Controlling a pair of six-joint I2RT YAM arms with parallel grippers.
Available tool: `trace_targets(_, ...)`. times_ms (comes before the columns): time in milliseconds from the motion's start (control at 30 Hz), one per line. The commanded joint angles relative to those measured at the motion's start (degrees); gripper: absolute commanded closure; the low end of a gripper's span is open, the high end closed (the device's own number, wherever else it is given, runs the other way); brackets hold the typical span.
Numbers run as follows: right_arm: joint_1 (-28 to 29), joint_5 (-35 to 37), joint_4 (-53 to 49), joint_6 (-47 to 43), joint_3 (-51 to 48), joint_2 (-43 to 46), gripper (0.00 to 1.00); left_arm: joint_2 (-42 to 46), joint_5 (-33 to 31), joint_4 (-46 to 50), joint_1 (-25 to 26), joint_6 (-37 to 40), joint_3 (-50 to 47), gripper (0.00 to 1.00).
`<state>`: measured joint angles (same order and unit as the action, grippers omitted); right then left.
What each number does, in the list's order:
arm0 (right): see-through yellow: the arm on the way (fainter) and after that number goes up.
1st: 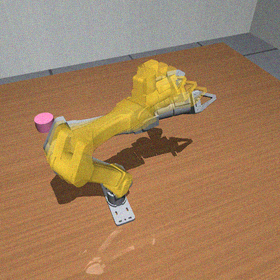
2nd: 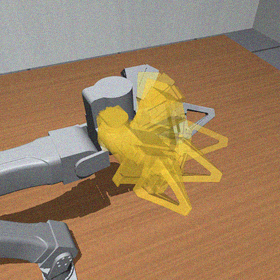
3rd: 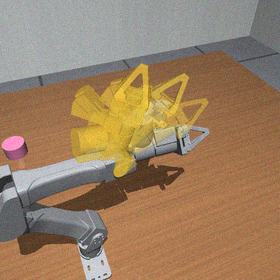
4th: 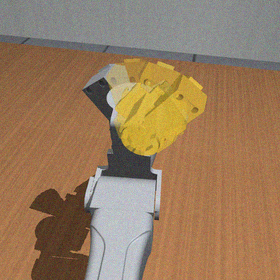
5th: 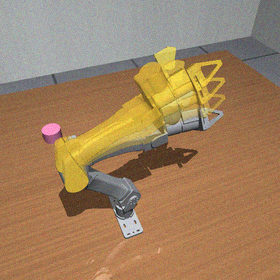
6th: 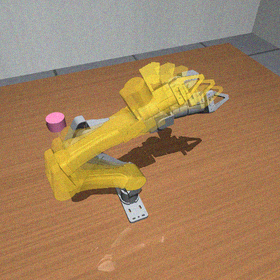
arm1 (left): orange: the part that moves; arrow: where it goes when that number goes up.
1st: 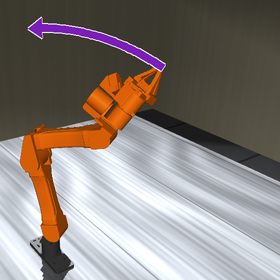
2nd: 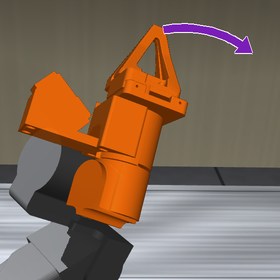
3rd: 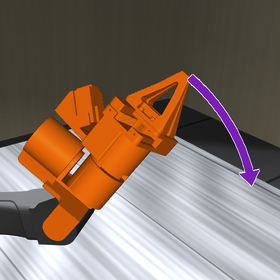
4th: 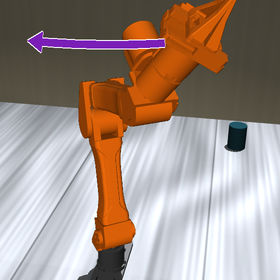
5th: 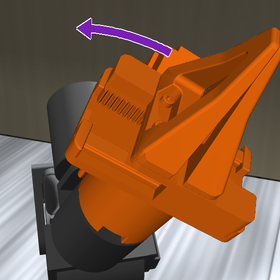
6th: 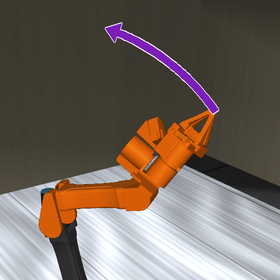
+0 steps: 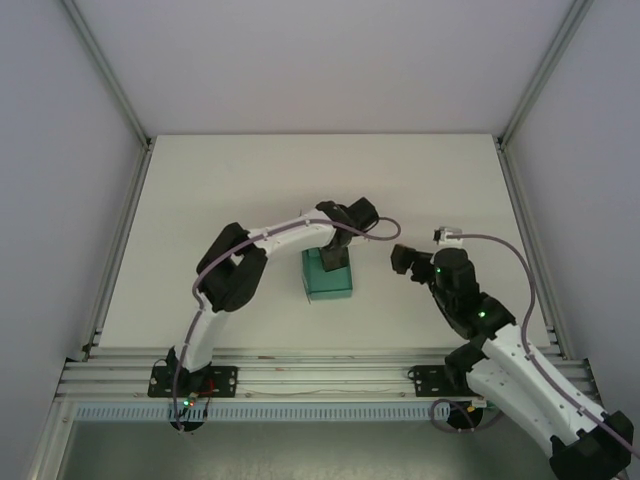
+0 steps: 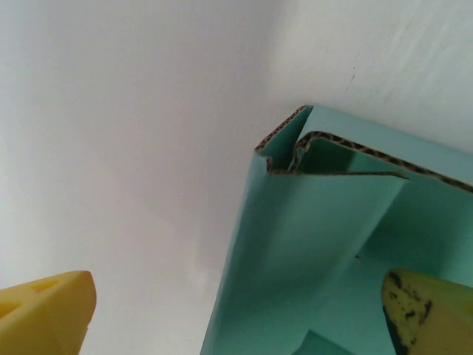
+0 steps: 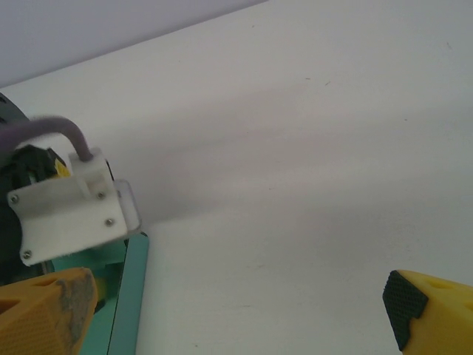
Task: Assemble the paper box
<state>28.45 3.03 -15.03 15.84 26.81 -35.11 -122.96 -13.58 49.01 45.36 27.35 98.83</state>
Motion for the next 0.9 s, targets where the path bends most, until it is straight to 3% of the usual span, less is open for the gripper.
trace_targets(0,-0.17,0.16,-4.12,-1.58,1.33,2.01,0.0,5.21,3.52,0.29,-0.48,0.96,-0.51,0.0)
trace_targets(233,-0.2,-3.16,-3.07,-6.04,1.66,1.61,0.0,10.78,5.18,-3.19,-1.42,-1.02,-0.86,0.0)
trace_targets(367,-0.26,-6.55,2.14,-12.85,3.94,-4.58,0.0,16.68,2.56,-9.1,-3.25,-8.24,-2.94,0.0)
trace_targets(500,-0.45,-14.97,4.23,-22.11,11.32,-19.99,0.0,25.08,3.67,-13.35,-6.46,-23.02,-5.26,0.0)
trace_targets(600,-0.84,-22.56,2.36,-33.51,20.4,-33.56,0.0,33.31,5.04,-18.28,-10.17,-32.6,-13.01,0.0)
trace_targets(700,-0.83,-32.66,-7.35,-50.38,32.16,-47.06,0.04,41.63,9.11,-23.72,-14.76,-39.48,-24.54,0.0)
trace_targets(867,-0.8,-35.61,-25.26,-67.28,52.7,-66.92,0.13,51.59,11.59,-28.22,-20.84,-46.74,-42.39,0.0)
